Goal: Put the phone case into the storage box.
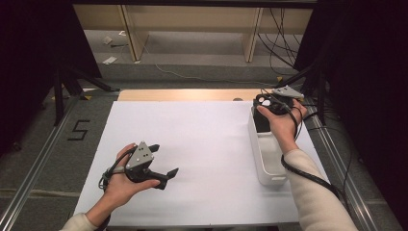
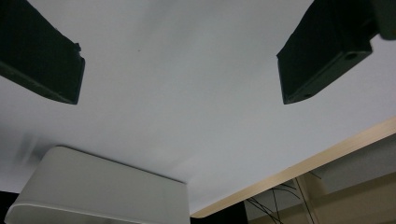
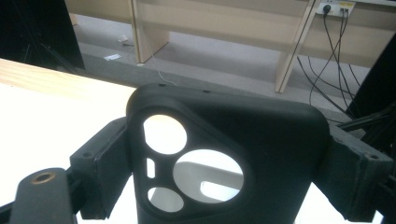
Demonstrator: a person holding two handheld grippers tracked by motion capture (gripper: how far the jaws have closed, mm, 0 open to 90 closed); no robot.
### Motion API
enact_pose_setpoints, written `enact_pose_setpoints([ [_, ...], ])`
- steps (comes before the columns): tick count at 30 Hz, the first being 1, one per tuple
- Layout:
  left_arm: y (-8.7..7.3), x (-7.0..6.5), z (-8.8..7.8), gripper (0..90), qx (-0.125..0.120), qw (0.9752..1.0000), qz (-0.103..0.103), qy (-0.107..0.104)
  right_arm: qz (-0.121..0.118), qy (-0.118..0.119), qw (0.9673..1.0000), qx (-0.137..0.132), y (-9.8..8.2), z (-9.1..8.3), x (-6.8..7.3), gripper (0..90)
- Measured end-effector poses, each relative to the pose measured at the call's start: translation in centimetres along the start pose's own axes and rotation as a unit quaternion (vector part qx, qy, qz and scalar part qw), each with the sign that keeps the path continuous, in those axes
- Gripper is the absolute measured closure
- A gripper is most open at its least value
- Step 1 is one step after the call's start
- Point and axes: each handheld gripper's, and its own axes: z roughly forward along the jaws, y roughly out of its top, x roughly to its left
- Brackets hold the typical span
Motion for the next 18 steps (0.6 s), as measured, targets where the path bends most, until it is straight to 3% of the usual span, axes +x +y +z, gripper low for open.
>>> enact_pose_setpoints([
  [18, 0.02, -0.01, 0.02, 0.2, 0.000, 1.0000, 0.002, -0.001, -0.005, -0.003, 0.9999, 0.010, -0.39, 0.74, 0.09, 15.0],
])
